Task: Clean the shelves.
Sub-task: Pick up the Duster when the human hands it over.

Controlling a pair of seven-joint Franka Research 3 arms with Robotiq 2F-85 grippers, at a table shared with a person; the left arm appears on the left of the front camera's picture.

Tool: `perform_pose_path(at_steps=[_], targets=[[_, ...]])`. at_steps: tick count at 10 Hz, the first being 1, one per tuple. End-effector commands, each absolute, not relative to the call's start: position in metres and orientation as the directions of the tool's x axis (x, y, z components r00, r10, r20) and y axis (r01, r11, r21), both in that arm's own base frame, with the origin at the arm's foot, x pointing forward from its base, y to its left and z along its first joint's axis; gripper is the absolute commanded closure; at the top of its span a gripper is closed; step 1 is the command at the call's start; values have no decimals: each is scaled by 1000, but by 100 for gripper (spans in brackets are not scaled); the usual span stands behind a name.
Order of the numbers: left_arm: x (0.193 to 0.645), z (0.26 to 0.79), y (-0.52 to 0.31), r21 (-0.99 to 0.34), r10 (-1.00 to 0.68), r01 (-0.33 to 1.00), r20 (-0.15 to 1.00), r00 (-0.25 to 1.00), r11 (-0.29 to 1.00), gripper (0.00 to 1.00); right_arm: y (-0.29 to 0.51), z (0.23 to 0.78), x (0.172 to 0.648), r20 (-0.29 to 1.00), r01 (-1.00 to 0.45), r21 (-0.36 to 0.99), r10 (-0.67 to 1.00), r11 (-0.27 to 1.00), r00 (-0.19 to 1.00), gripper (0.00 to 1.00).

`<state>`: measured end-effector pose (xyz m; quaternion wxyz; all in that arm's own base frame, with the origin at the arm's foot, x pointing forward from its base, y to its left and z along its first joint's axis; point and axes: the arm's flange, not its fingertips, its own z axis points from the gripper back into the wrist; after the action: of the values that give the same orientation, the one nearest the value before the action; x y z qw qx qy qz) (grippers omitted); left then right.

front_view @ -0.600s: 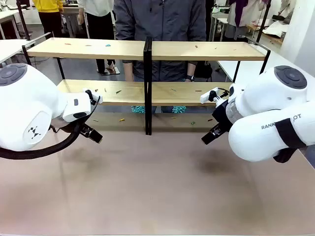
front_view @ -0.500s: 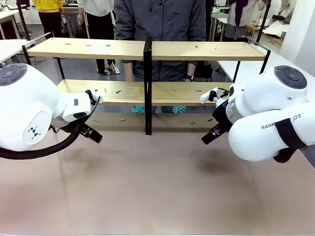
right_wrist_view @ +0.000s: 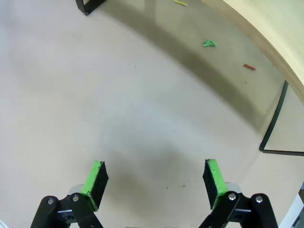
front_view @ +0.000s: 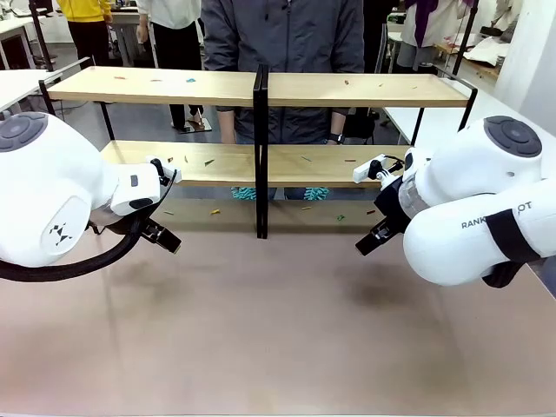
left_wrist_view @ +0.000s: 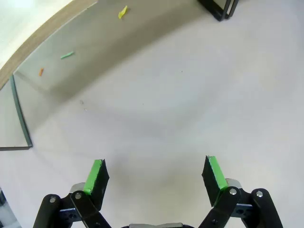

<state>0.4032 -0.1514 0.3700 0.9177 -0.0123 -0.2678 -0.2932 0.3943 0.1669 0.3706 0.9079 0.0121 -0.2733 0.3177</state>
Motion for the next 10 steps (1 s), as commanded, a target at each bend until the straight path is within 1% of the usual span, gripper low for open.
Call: perform_pose_path(at_steps=[1, 10], targets=[[403, 370, -151, 135, -532, 545, 499, 684, 827, 0, 167, 371, 394, 504, -583, -151, 570, 798, 649, 0], [403, 370, -151, 135, -532, 545, 499, 684, 827, 0, 167, 371, 394, 504, -583, -151, 570, 798, 649, 0]])
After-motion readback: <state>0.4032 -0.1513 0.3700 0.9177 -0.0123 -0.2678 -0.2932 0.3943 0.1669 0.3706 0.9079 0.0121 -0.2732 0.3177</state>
